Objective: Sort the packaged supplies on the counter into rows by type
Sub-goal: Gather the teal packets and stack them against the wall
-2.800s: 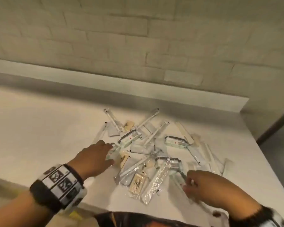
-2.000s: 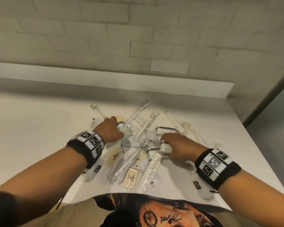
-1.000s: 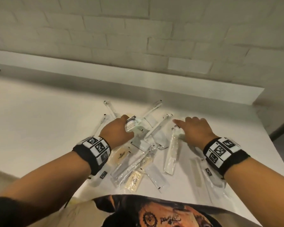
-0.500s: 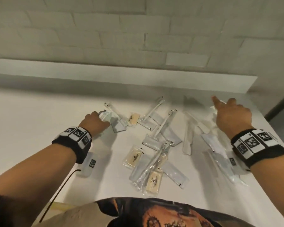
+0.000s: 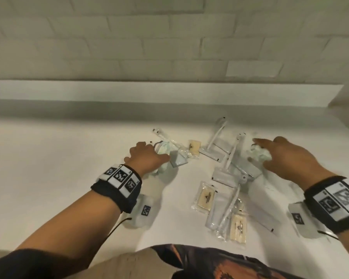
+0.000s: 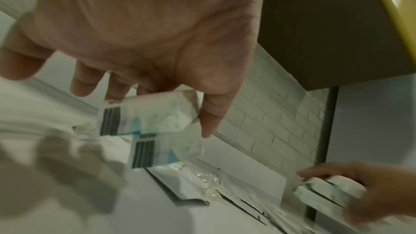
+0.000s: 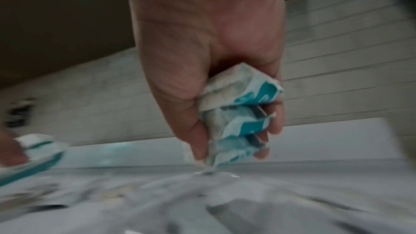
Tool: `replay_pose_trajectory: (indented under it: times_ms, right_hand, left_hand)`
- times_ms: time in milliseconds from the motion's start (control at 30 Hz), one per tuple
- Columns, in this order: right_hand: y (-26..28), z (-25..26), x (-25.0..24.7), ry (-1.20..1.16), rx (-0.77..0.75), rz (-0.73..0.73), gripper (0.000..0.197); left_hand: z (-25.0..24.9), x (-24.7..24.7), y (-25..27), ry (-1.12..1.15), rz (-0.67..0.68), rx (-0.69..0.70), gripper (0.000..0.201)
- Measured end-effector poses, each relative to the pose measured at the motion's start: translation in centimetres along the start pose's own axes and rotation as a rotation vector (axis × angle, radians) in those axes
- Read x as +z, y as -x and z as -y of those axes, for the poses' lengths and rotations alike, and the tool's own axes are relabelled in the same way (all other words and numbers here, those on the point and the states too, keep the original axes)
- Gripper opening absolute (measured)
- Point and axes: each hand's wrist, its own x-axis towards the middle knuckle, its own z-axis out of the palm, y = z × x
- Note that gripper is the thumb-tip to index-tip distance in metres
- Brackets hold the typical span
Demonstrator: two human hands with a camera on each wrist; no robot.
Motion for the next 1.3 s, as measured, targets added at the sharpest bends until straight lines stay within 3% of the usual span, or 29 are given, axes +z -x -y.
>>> replay_pose_trajectory:
  times_ms: [167, 300, 433, 567, 700, 833, 933, 1067, 1167, 1233, 1300]
  right_hand:
    - [-1.0, 10.6, -0.7, 0.016, -0.278, 0.067, 0.062]
    - [-2.9, 17.9, -0.7, 0.006, -0.440, 0.053, 0.058]
    - [-4.5, 22.1, 1.2, 0.064, -0.540, 0.153, 0.044]
    - [-5.0, 20.4, 1.6, 0.144, -0.441, 0.227, 0.057]
    - [-4.8, 14.9, 1.2, 0.152, -0.285, 0.278, 0.072]
    - [-4.6, 8.9, 0.8, 0.114, -0.118, 0.321, 0.076]
    - [-4.4, 5.5, -0.1, 0.114, -0.029, 0.289, 0.067]
    - [-4.6, 4.8, -2.3, 0.008, -0.007, 0.161, 0.066]
    - [-4.7, 9.3, -3.2, -0.096, -0.179, 0.184, 0.076]
    - [-4.8, 13.4, -2.2, -0.108, -0.302, 0.209, 0.078]
    - [-4.8, 16.8, -0.2, -0.075, -0.401, 0.220, 0.077]
  left_hand:
    - [4.0, -0.4, 0.0, 0.027, 0.032, -0.019, 0.085]
    - [5.8, -0.5, 0.8, 0.231, 0.147, 0.006, 0.050]
    - [5.2, -0.2, 0.8, 0.196, 0.200, 0.136, 0.047]
    - [2.8, -0.1, 0.1, 0.174, 0.307, 0.233, 0.041]
    - [-1.7, 0.8, -0.1, 0.198, 0.360, 0.313, 0.056]
    - [-7.6, 1.7, 0.6, 0.306, 0.484, 0.381, 0.038]
    - [-10.2, 2.4, 0.6, 0.386, 0.543, 0.450, 0.024]
    - [-9.1, 1.1, -0.2, 0.350, 0.370, 0.498, 0.025]
    - [-5.2, -0.7, -1.9, 0.071, 0.227, 0.435, 0.052]
    - [-2.8, -1.7, -2.8, -0.169, 0.144, 0.392, 0.055]
    - [-0.8, -2.2, -3.0, -0.267, 0.138, 0.363, 0.053]
